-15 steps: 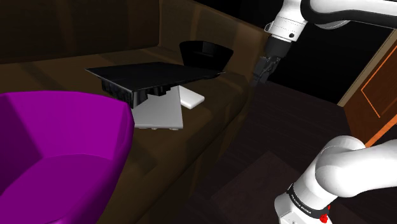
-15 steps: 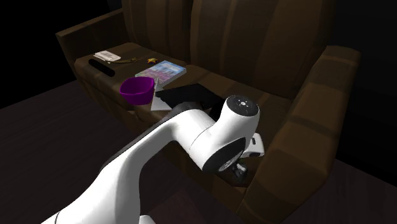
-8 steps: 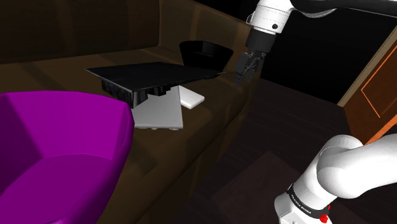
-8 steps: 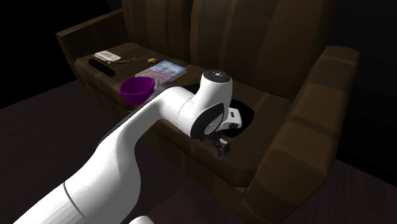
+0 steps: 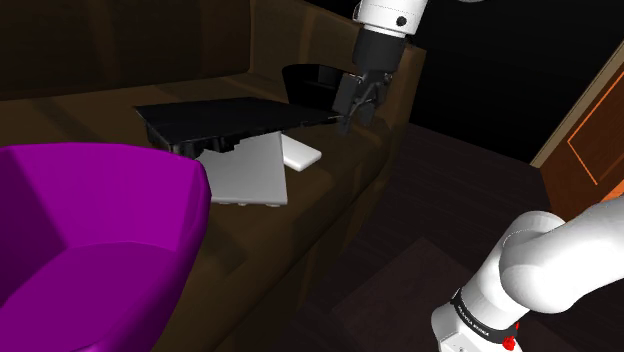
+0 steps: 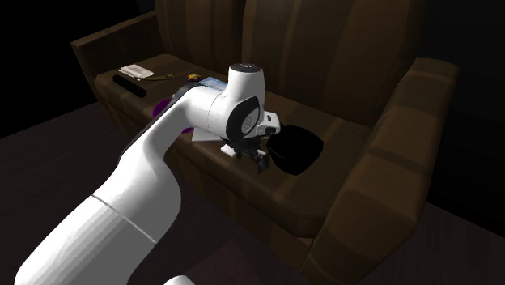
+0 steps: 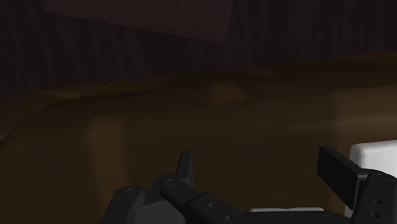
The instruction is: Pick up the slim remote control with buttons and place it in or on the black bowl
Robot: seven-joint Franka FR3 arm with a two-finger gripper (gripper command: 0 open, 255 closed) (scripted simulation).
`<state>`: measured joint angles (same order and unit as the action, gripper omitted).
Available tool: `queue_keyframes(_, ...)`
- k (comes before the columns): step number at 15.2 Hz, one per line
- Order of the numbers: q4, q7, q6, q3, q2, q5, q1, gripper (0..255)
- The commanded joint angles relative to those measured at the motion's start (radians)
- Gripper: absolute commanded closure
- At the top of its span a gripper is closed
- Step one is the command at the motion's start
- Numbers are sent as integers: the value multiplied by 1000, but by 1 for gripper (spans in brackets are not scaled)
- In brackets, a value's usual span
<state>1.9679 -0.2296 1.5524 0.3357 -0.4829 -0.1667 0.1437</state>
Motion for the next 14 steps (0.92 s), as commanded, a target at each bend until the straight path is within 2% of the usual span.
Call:
queue_keyframes(1,-61,-49,-7,50,56,3,9,0)
queue_keyframes(8,-307,-222,-60,216,276,67,40,0)
queue_keyframes(14,-217,-213,9,212,253,56,44,0)
